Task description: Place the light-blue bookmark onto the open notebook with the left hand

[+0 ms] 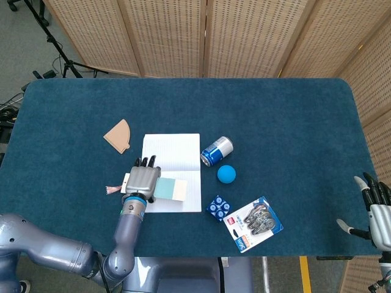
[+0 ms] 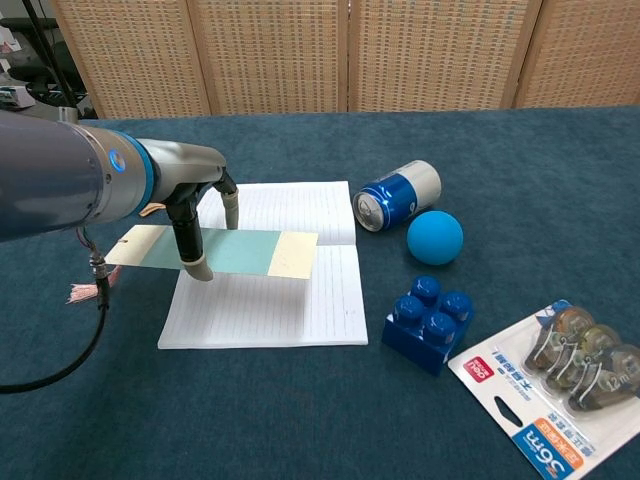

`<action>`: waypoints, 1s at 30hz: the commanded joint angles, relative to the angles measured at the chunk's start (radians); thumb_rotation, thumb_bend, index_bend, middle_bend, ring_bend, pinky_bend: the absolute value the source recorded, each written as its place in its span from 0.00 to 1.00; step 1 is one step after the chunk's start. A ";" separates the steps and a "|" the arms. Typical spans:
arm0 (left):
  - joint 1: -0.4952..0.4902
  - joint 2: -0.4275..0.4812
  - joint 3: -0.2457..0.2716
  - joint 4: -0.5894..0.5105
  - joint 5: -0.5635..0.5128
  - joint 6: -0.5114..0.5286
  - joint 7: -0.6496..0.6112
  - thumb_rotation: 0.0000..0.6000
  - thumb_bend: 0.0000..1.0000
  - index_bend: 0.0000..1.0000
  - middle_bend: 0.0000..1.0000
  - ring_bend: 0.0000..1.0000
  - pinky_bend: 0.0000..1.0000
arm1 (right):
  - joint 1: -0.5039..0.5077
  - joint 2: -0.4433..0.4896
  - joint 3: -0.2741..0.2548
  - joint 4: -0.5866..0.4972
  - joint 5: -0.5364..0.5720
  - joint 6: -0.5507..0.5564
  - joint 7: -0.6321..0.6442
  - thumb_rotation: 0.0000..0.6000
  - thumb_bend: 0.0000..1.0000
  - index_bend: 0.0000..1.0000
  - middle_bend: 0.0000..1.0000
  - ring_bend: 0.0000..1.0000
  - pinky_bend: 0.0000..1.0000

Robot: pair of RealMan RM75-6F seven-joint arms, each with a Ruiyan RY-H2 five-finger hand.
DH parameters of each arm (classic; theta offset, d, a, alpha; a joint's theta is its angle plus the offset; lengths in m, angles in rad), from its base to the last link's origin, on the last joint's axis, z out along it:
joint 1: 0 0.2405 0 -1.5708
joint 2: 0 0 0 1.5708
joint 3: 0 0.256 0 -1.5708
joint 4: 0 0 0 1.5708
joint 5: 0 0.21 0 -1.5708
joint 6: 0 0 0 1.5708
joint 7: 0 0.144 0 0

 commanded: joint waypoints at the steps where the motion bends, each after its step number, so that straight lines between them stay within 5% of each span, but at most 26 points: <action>1: -0.010 -0.018 -0.011 0.025 -0.013 -0.003 0.008 1.00 0.44 0.60 0.00 0.00 0.00 | 0.000 0.001 0.000 0.001 0.001 -0.001 0.003 1.00 0.05 0.00 0.00 0.00 0.00; 30: -0.046 -0.153 -0.083 0.156 -0.040 0.054 0.028 1.00 0.44 0.65 0.00 0.00 0.00 | -0.001 0.010 0.001 0.009 -0.002 -0.001 0.046 1.00 0.05 0.00 0.00 0.00 0.00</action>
